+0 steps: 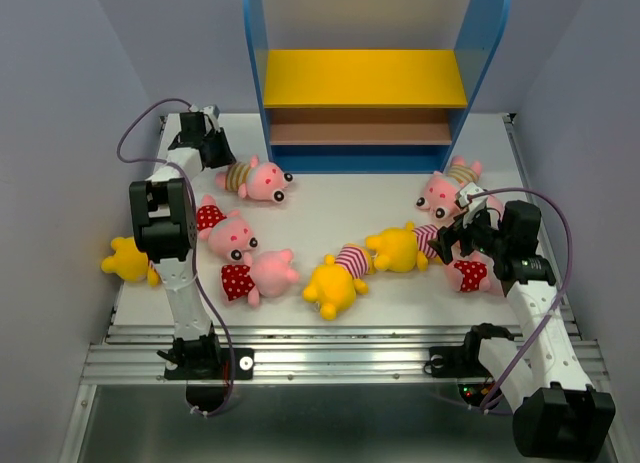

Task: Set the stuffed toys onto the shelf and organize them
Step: Grab a stuffed toy with the left arm, then place the stuffed toy onto shelf

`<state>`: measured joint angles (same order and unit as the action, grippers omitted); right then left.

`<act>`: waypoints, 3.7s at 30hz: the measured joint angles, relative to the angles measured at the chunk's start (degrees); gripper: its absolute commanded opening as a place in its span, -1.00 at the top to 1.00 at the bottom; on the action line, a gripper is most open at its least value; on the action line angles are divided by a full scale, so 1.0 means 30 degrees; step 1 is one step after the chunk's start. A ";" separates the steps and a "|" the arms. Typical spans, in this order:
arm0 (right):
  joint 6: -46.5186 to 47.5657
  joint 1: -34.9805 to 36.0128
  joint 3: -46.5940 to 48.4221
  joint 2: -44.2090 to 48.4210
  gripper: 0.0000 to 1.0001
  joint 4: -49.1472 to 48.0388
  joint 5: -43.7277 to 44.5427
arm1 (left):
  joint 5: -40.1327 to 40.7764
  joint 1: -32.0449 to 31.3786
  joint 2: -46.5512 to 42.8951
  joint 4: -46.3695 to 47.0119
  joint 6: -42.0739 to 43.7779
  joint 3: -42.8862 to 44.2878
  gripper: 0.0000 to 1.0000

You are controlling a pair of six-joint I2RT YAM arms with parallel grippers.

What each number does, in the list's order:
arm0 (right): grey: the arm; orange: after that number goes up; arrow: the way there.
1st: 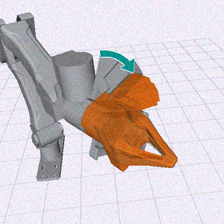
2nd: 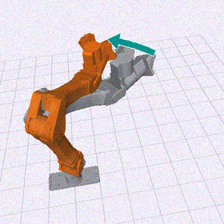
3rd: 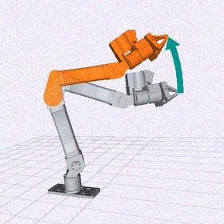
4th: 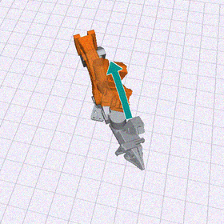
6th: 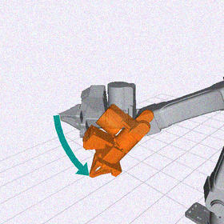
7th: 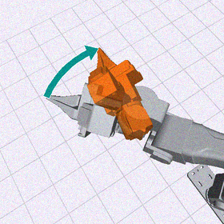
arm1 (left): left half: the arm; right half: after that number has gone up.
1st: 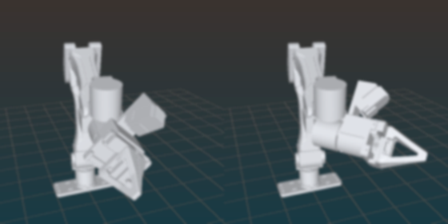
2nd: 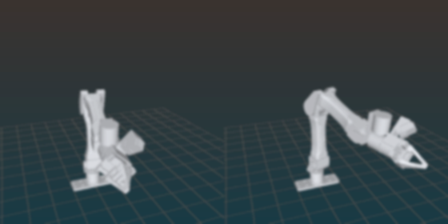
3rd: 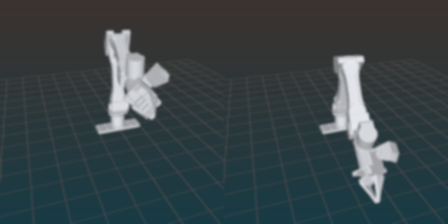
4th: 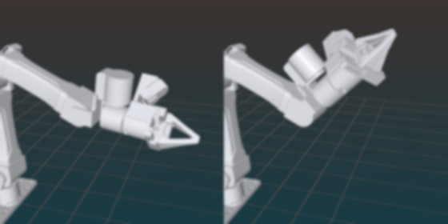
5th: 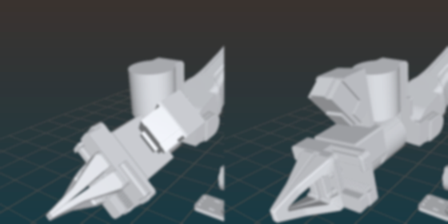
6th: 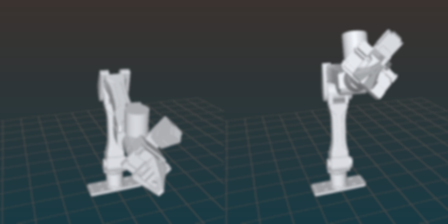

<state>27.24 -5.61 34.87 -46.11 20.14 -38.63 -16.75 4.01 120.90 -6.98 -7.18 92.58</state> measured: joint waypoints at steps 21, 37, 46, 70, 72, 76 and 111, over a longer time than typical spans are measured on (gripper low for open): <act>0.0066 0.0000 0.0000 0.0124 -1.00 0.0007 0.0007 | -0.3461 0.0437 -0.7650 0.4903 -0.5610 -0.9755 1.00; 0.0066 0.0000 0.0000 0.0248 -1.00 0.0000 0.0015 | -0.3978 -0.1610 -1.2400 1.0076 -1.3726 -1.6364 1.00; 0.0066 0.0000 0.0000 0.0255 -1.00 0.0000 0.0015 | -0.0925 -0.4095 -1.3653 1.4207 -2.0218 -1.9037 1.00; 0.0066 0.0000 0.0000 0.0240 -1.00 0.0000 0.0015 | 1.0018 -0.9908 -0.8408 2.2637 -3.0920 -1.9671 1.00; 0.0066 0.0000 0.0000 0.0233 -1.00 -0.0007 0.0015 | 1.1038 -1.0178 -0.8211 2.2964 -3.1481 -1.9555 1.00; 0.0066 0.0000 0.0000 0.0233 -1.00 0.0000 0.0015 | 1.2407 -1.0360 -0.7563 2.3452 -3.2319 -1.9037 1.00; 0.0066 0.0000 0.0000 0.0182 -1.00 0.0000 0.0022 | 1.6036 -1.0841 -0.3905 2.0830 -3.5131 -1.5176 1.00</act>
<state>27.44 -5.61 34.87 -45.56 20.14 -38.57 31.35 -28.51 109.19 55.51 -112.57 47.05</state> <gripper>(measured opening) 0.999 0.084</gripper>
